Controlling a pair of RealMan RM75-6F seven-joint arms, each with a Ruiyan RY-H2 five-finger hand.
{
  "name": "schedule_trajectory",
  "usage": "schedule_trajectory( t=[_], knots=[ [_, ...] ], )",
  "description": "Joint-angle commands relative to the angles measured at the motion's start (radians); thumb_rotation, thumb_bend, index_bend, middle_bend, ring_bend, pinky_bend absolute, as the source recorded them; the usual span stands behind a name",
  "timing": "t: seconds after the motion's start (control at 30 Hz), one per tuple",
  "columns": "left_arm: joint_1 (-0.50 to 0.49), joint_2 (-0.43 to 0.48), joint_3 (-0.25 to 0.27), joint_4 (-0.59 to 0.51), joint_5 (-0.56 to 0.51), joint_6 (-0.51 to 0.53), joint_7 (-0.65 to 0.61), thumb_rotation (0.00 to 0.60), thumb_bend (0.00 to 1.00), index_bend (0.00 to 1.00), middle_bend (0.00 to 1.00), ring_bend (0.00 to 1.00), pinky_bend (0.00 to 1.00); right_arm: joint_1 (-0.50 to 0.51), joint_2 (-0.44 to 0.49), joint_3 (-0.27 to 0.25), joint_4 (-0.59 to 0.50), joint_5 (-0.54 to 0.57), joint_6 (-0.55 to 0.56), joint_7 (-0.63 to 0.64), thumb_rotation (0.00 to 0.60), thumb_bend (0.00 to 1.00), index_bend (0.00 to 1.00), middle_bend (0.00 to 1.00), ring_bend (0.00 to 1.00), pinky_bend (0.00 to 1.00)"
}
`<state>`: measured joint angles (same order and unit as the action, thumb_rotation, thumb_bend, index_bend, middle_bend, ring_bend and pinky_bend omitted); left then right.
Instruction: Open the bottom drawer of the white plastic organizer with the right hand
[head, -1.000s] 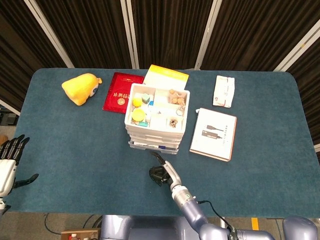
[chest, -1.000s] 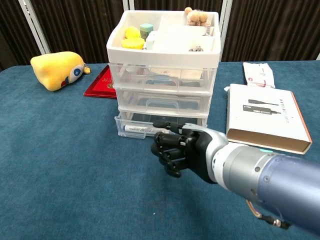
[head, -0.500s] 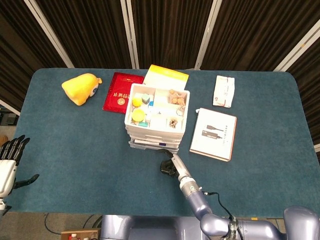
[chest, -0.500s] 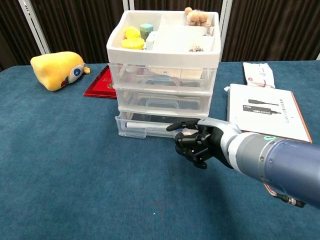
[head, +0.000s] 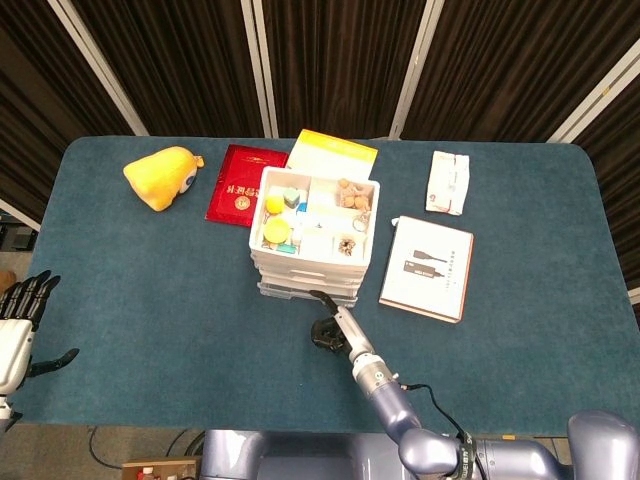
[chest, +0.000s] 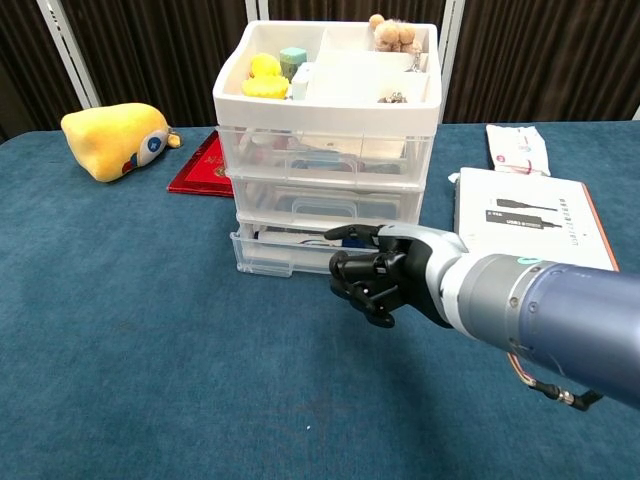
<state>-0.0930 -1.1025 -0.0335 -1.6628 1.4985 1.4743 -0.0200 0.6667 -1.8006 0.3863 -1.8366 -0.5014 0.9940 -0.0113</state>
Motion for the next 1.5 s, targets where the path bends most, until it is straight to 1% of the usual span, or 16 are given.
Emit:
schedule_trajectory(
  t=[0.03, 0.27, 0.37, 0.43, 0.5, 0.6, 0.67, 0.83, 1.03, 1.13, 1.17, 1.23, 1.27, 1.3, 1.4, 1.5],
  knots=[
    [0.0, 0.0, 0.0, -0.001, 0.0, 0.001, 0.0, 0.6, 0.05, 0.01, 0.0, 0.0, 0.03, 0.005, 0.0, -0.003, 0.001, 0.003, 0.008, -0.009, 0.6, 0.77, 0.09, 0.81, 0.8, 0.86],
    [0.001, 0.001, 0.002, -0.003, 0.0, -0.002, -0.005, 0.6, 0.05, 0.01, 0.0, 0.0, 0.03, 0.028, -0.002, -0.011, 0.053, 0.033, 0.012, -0.043, 0.6, 0.77, 0.09, 0.81, 0.8, 0.86],
    [0.0, 0.002, 0.004, -0.006, 0.003, -0.004, -0.006, 0.6, 0.05, 0.01, 0.0, 0.0, 0.03, 0.044, -0.004, -0.027, 0.088, 0.014, 0.022, -0.08, 0.6, 0.77, 0.11, 0.81, 0.8, 0.86],
    [0.0, 0.002, 0.004, -0.006, 0.005, -0.004, -0.005, 0.6, 0.05, 0.01, 0.0, 0.0, 0.03, 0.05, -0.005, -0.039, 0.101, 0.002, 0.028, -0.1, 0.6, 0.77, 0.17, 0.81, 0.8, 0.86],
    [0.0, 0.002, 0.004, -0.006, 0.003, -0.005, -0.005, 0.6, 0.05, 0.01, 0.0, 0.0, 0.03, 0.054, -0.006, -0.052, 0.108, -0.006, 0.04, -0.123, 0.6, 0.77, 0.27, 0.81, 0.81, 0.86],
    [0.0, 0.002, 0.004, -0.006, 0.001, -0.007, -0.007, 0.6, 0.06, 0.01, 0.0, 0.0, 0.03, 0.052, -0.006, -0.061, 0.094, -0.004, 0.048, -0.133, 0.6, 0.77, 0.38, 0.82, 0.82, 0.86],
    [-0.001, 0.003, 0.004, -0.007, 0.001, -0.008, -0.007, 0.6, 0.06, 0.01, 0.0, 0.0, 0.03, 0.051, -0.004, -0.066, 0.085, 0.0, 0.051, -0.14, 0.6, 0.77, 0.41, 0.83, 0.82, 0.86],
    [-0.001, 0.002, 0.004, -0.008, 0.0, -0.008, -0.007, 0.6, 0.06, 0.01, 0.0, 0.0, 0.03, 0.044, 0.005, -0.083, 0.044, 0.016, 0.048, -0.151, 0.6, 0.77, 0.41, 0.83, 0.82, 0.86],
    [0.0, 0.003, 0.005, -0.008, 0.003, -0.007, -0.008, 0.6, 0.06, 0.01, 0.0, 0.0, 0.03, 0.019, 0.026, -0.116, -0.032, -0.007, 0.062, -0.148, 0.6, 0.77, 0.41, 0.83, 0.82, 0.86],
    [0.0, 0.003, 0.005, -0.008, 0.004, -0.007, -0.007, 0.6, 0.06, 0.01, 0.0, 0.0, 0.03, 0.007, 0.037, -0.133, -0.061, -0.022, 0.063, -0.144, 0.6, 0.76, 0.38, 0.82, 0.82, 0.86],
    [0.0, 0.003, 0.005, -0.008, 0.006, -0.006, -0.006, 0.6, 0.06, 0.01, 0.0, 0.0, 0.03, 0.002, 0.042, -0.142, -0.072, -0.033, 0.063, -0.144, 0.6, 0.74, 0.32, 0.82, 0.81, 0.86],
    [0.0, 0.002, 0.005, -0.008, 0.007, -0.004, -0.007, 0.6, 0.06, 0.01, 0.0, 0.0, 0.03, -0.002, 0.053, -0.156, -0.083, -0.046, 0.055, -0.147, 0.6, 0.64, 0.17, 0.8, 0.79, 0.85],
    [0.001, 0.002, 0.005, -0.008, 0.008, -0.003, -0.008, 0.6, 0.06, 0.01, 0.0, 0.0, 0.03, 0.0, 0.06, -0.165, -0.085, -0.054, 0.049, -0.156, 0.6, 0.56, 0.07, 0.78, 0.78, 0.84],
    [0.001, 0.001, 0.005, -0.008, 0.009, -0.002, -0.009, 0.6, 0.06, 0.01, 0.0, 0.0, 0.03, 0.004, 0.066, -0.174, -0.083, -0.063, 0.047, -0.17, 0.6, 0.52, 0.03, 0.77, 0.77, 0.84],
    [0.002, 0.001, 0.006, -0.006, 0.009, -0.001, -0.012, 0.6, 0.06, 0.01, 0.0, 0.0, 0.03, 0.007, 0.082, -0.196, -0.095, -0.077, 0.049, -0.198, 0.6, 0.44, 0.0, 0.75, 0.75, 0.83],
    [0.003, 0.003, 0.007, -0.007, 0.01, 0.001, -0.019, 0.6, 0.06, 0.01, 0.0, 0.0, 0.03, 0.002, 0.11, -0.206, -0.131, -0.087, 0.055, -0.207, 0.6, 0.41, 0.0, 0.74, 0.75, 0.83]
  ],
)
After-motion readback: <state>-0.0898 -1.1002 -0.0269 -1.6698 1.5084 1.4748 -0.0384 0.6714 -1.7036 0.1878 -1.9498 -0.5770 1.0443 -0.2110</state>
